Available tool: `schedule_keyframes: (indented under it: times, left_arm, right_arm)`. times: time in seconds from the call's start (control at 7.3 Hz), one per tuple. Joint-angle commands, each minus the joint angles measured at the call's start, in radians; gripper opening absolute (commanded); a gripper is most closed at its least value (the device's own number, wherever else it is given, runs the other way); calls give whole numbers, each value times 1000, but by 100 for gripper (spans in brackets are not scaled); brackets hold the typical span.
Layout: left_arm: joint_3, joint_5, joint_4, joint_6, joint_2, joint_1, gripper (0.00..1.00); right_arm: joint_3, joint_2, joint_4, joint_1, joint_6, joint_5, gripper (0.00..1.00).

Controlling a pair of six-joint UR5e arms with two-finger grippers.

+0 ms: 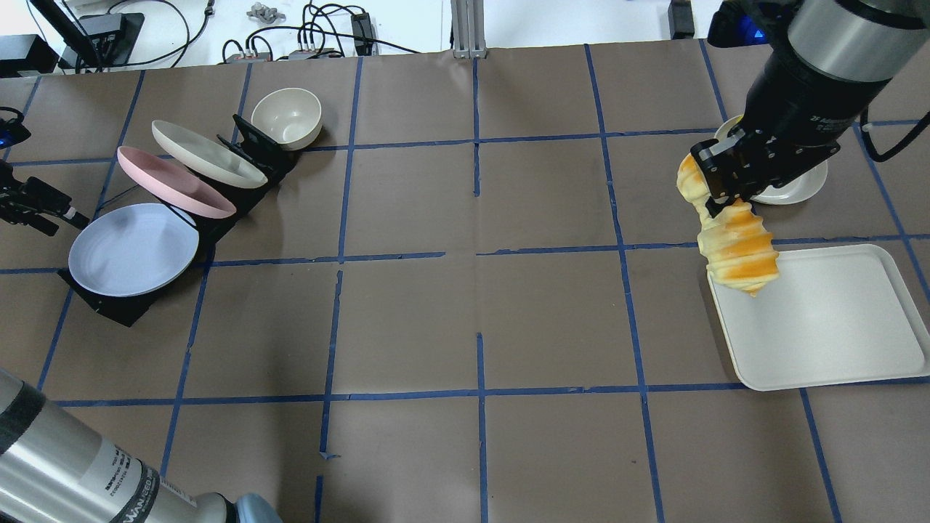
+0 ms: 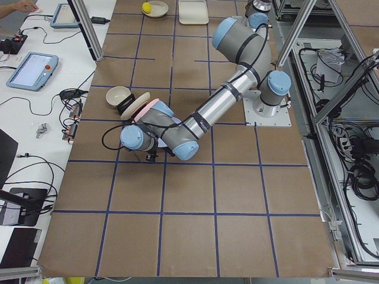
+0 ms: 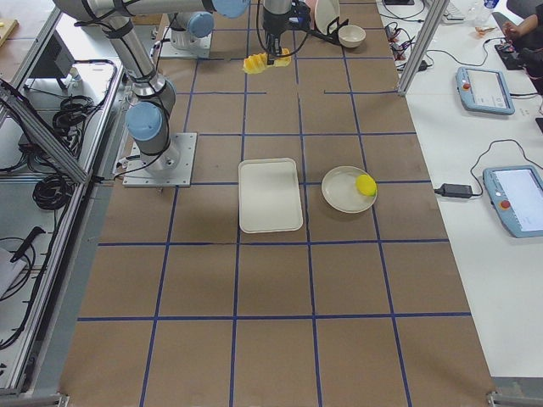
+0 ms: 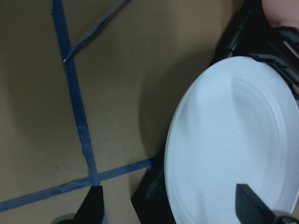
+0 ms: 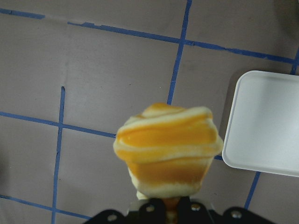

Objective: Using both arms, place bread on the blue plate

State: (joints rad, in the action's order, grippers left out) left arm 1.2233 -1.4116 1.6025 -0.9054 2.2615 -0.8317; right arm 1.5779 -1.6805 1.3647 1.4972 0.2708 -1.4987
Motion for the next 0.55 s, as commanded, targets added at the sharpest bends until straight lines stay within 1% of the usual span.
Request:
schedule_keyframes:
  times: [0.0, 0.14, 0.27, 0.41]
  left_arm:
    - [16, 35, 2, -1, 18, -1, 84]
    - [21, 37, 4, 0, 27, 0, 81]
    - [21, 33, 5, 0, 42, 0, 68]
    - [12, 28, 5, 2, 47, 0, 47]
  right_arm:
    - [-1, -1, 1, 1, -1, -3, 6]
    - [-1, -1, 1, 0, -1, -2, 6]
    - [1, -2, -2, 0, -1, -1, 6]
    - [2, -2, -3, 0, 1, -5, 6]
